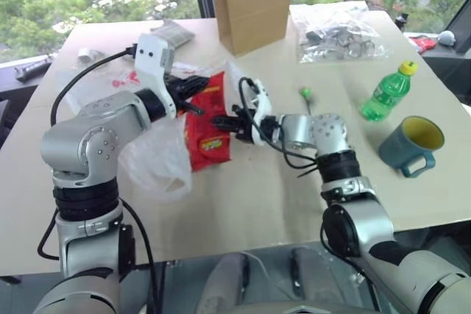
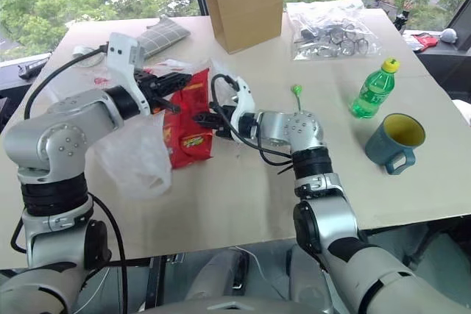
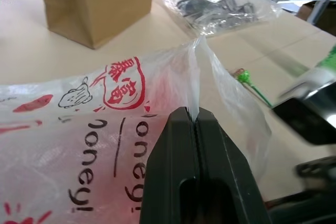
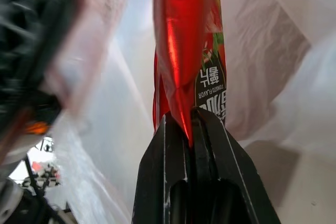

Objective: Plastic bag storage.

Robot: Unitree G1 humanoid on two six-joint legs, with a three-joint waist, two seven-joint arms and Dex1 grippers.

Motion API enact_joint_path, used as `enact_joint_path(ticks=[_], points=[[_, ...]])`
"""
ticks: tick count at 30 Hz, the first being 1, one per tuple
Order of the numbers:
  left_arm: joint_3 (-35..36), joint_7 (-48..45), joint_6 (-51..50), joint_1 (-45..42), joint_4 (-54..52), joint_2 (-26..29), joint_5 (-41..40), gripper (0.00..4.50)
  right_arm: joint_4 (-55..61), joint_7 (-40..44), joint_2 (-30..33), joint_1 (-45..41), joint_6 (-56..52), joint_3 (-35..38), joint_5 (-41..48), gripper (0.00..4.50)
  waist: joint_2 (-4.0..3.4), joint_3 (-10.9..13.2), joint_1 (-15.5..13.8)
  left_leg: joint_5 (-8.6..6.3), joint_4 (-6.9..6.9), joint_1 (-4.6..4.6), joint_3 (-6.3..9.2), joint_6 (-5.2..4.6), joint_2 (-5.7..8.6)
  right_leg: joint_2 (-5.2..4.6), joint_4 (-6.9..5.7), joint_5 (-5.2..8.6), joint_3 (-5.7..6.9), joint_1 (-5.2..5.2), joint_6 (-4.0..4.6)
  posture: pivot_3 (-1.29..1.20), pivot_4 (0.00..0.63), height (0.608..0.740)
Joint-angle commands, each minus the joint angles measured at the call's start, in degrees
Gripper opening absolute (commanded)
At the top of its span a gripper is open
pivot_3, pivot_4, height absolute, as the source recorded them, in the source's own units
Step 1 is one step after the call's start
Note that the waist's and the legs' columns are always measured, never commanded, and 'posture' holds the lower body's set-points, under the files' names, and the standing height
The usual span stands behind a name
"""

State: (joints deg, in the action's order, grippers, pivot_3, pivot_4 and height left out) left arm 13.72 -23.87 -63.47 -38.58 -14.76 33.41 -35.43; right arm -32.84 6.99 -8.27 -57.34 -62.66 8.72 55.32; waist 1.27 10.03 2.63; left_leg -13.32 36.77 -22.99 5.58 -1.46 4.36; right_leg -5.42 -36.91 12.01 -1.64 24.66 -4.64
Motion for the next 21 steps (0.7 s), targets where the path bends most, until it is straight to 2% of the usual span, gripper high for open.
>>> enact_joint_path(ticks=[1, 6, 7, 10, 14, 21], points=[[2.35, 1.75, -1.91, -0.7, -4.21, -0.84, -2.52, 0.0, -7.74, 3.7, -14.22, -10.37, 10.83, 1.77, -0.42, 0.12, -0.02, 0.01, 0.21, 0.0, 0.01, -0.02, -0.03, 0.0, 0.0, 0.01, -0.02, -0.01, -0.03, 0.05, 0.0, 0.0, 0.15, 0.74], [4.6, 5.05, -5.52, 0.73, -7.16, -3.18, -5.12, 0.0, -20.47, 6.57, -14.0, -17.69, 24.9, 4.11, -3.63, 0.12, 0.0, 0.0, 0.51, 0.0, -0.04, -0.01, 0.03, 0.02, -0.06, 0.06, 0.03, 0.0, 0.0, 0.04, 0.01, 0.0, 0.15, 0.74], [4.97, 5.69, -6.12, 0.93, -7.61, -3.69, -5.57, 0.0, -22.64, 7.0, -13.84, -18.6, 27.38, 3.81, -5.09, 0.35, 0.01, 0.0, 0.51, 0.0, -0.05, -0.02, 0.01, 0.01, -0.04, 0.04, 0.05, 0.0, -0.02, 0.04, 0.01, 0.0, 0.15, 0.74], [5.3, 7.3, -6.8, 0.81, -8.11, -5.21, -6.22, 0.0, -24.24, 12.59, -13.63, -18.91, 25.03, 2.05, -6.57, 1.33, 0.0, 0.0, 0.72, 0.0, -0.05, -0.04, -0.01, 0.01, -0.01, 0.03, 0.06, -0.01, -0.04, 0.04, 0.01, 0.0, 0.15, 0.74], [7.04, 10.08, -7.63, -0.74, -6.88, -8.77, -8.0, 0.0, -20.88, 17.5, -12.96, -16.89, 21.77, -3.55, -11.0, 3.3, 0.0, 0.01, 1.19, 0.0, -0.06, -0.07, 0.0, 0.02, -0.05, 0.05, 0.04, -0.01, -0.04, 0.09, 0.01, 0.0, 0.15, 0.74], [10.81, 15.79, -9.65, -4.17, -4.11, -15.85, -11.67, 0.0, -9.26, 24.31, -8.86, -12.2, 19.53, -10.39, -14.89, 3.3, 0.0, 0.0, 1.14, 0.0, -0.02, -0.08, 0.02, 0.02, -0.05, 0.06, 0.02, -0.01, -0.03, 0.1, 0.01, 0.0, 0.15, 0.74]])
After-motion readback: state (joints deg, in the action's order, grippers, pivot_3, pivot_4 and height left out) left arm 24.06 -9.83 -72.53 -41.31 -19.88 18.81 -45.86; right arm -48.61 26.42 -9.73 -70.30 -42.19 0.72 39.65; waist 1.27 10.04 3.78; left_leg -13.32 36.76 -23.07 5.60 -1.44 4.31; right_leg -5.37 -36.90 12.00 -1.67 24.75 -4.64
